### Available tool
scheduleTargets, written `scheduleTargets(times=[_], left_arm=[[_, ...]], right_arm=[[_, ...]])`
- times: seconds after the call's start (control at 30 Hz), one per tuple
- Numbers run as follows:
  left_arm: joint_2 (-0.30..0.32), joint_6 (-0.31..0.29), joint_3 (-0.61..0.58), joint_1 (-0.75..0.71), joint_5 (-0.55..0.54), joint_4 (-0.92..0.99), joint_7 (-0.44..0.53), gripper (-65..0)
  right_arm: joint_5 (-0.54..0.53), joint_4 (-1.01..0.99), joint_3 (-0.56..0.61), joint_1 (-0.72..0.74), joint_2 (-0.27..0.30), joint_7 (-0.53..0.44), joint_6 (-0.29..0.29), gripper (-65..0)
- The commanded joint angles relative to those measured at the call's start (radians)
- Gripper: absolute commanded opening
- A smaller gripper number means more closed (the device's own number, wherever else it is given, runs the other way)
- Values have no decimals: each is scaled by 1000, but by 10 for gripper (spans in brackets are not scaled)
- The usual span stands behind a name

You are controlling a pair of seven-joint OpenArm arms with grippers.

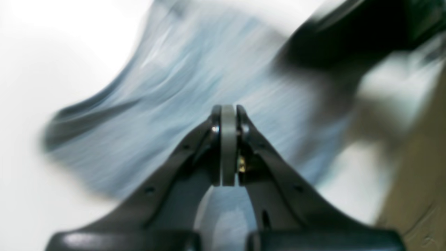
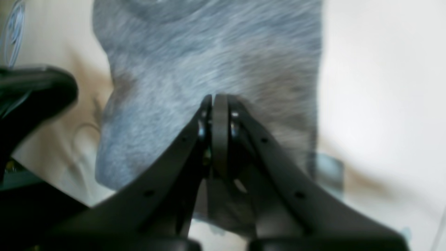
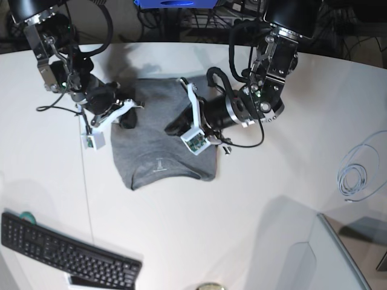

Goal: Layout the t-shirt on the table in an organized manner, then fold the t-shirt properly
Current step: 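Pat the folded shirt's edges flat with both grippers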

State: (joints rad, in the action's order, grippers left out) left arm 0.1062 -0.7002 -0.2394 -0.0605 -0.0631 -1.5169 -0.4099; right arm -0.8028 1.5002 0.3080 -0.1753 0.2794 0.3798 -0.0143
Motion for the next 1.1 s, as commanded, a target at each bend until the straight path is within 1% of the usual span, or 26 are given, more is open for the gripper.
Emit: scheduleTargets(times=[0.0,0.07,0.17,0.27,0.33,0.47,0.53,0.6,0.73,0.83,0.9,0.97,1.07], left_arm=[[10,2,5,-9,-7,-15,12,-650],[10,2,1,-35,-5,-15,13,-650],[13,2,2,-55,-5,16,15,-650],[43,2,-7,-57,-4,82,16,-650],[53,2,-5,-57,-4,115,16,-650],[57,2,4,-57,-4,126,16,-650],[77,2,2,-54,-4,126,16,-650],[77,2,4,-49,-4,131,16,-650],[80,2,7,-48,-5,95,16,-650],[96,2,58,-71,-16,14,16,-650],[96,2,108,-101,-16,-38,16,-650],[96,2,145,-124,-16,-83,16,-650],[100,2,190,-186,-11,-130,16,-650]], right_arm=[[-5,-2,4,13,7,-18,10,-650],[-5,-36,7,13,7,-20,10,-650],[-3,-74,10,4,7,-63,14,-650],[-3,-120,12,-17,7,-103,15,-650],[-3,-157,12,-19,5,-115,17,-650],[-3,-195,12,-23,5,-132,17,-650],[-3,-189,26,-33,4,-132,17,-650],[-3,-158,49,-36,4,-132,17,-650],[-3,-76,44,-56,7,-132,14,-650],[-3,12,38,-73,16,-132,10,-650],[-3,73,-11,-103,37,-130,10,-650],[-3,121,-60,-129,44,-124,10,-650],[-3,173,-102,-154,100,-124,10,-650]])
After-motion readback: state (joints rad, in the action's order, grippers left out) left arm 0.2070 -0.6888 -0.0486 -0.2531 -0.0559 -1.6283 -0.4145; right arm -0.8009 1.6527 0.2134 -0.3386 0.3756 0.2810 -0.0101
